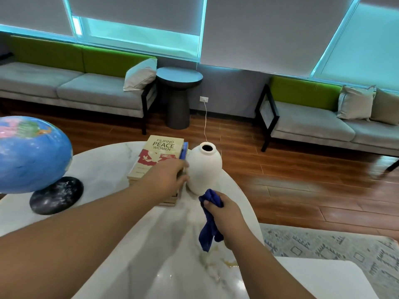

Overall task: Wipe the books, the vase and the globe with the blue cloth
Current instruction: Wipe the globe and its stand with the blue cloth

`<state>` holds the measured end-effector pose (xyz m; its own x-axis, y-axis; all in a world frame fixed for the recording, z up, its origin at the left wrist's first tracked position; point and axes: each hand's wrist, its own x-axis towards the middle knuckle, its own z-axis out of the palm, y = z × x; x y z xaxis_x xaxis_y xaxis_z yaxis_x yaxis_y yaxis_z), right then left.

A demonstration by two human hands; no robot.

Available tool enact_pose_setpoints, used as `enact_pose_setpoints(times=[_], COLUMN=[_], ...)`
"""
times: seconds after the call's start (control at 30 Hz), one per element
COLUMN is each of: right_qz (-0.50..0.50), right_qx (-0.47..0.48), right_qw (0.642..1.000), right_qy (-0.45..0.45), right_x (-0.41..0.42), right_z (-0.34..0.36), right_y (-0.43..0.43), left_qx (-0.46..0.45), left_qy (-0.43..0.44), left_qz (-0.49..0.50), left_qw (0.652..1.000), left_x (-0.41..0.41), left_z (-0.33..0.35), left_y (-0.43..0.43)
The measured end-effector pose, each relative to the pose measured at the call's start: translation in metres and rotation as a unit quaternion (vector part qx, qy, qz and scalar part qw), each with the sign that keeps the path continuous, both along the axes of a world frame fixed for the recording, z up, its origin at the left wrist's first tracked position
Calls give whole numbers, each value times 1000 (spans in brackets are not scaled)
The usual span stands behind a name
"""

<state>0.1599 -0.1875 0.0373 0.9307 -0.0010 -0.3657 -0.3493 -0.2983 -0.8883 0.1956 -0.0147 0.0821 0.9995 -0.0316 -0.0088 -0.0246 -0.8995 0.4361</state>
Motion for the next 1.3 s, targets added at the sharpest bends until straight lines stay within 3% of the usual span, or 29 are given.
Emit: enact_pose_setpoints(times=[0.13, 0.43, 0.57, 0.67, 0.77, 0.97, 1.2, 1.3], right_qz=[8, 60, 60, 54, 45, 30, 5, 0], right_qx=[33, 46, 46, 48, 55, 72, 87, 78], right_qw=[999, 997, 997, 997, 997, 997, 996, 997], right_qy=[-3, -23, -23, -19, -7, 0, -8, -14], right_x=[-23, -70, -88, -102, -114, -138, -150, -149], right_z=[13, 34, 36, 34, 30, 19, 20, 26], right_y=[19, 76, 96, 108, 118, 137, 140, 137], left_qx=[28, 72, 78, 51, 60, 0, -62, -49], left_qy=[-2, -170, -181, -101, -61, -192, -256, -279], left_qz=[43, 169, 283, 324, 321, 321, 270, 243], left_qw=[999, 968, 939, 939, 943, 927, 926, 928], left_x=[-48, -87, -86, -89, -91, -96, -122, -143], left_z=[14, 47, 61, 61, 58, 56, 54, 49], left_y=[63, 223, 285, 321, 340, 346, 326, 311])
